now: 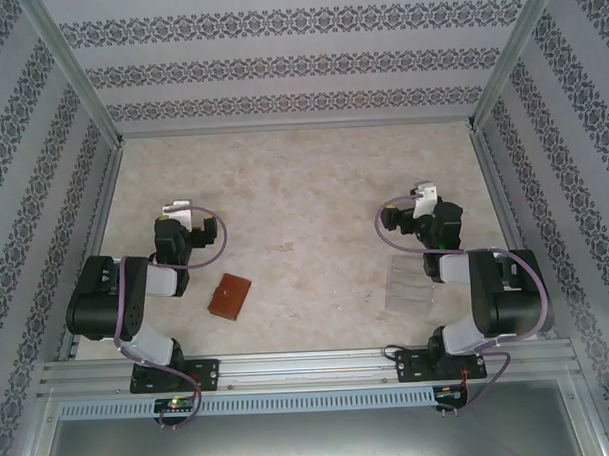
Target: Take the credit cards out of the card holder
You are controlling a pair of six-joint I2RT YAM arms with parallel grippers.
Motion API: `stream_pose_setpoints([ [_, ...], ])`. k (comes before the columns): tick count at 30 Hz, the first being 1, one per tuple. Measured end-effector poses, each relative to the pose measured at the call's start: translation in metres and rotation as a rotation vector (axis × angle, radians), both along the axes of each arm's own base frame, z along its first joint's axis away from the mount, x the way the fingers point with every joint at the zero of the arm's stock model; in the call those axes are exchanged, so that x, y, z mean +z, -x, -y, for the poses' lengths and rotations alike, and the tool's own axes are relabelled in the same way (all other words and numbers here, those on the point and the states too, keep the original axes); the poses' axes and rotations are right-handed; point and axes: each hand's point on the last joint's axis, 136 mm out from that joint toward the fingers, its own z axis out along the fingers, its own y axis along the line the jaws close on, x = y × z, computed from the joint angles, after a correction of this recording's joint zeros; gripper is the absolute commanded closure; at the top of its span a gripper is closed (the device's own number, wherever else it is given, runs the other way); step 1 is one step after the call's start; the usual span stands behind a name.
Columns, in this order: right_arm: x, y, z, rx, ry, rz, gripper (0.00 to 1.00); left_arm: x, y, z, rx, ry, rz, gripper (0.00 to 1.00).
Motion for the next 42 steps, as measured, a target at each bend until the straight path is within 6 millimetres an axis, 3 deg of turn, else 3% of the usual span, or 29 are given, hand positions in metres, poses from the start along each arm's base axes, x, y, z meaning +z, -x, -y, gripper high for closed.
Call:
stream_pose_setpoints([
  [33,-0.0019,0.0015,0.0002,-0.001,0.0,-0.004,0.02,-0.0002,-0.0001,0.0011,-0.006,0.002,0.0,0.0],
  [42,-0.0029,-0.0004,0.0098,-0.057,0.013,-0.006,0.02,-0.0002,-0.0001,0.0011,-0.006,0.002,0.0,0.0],
])
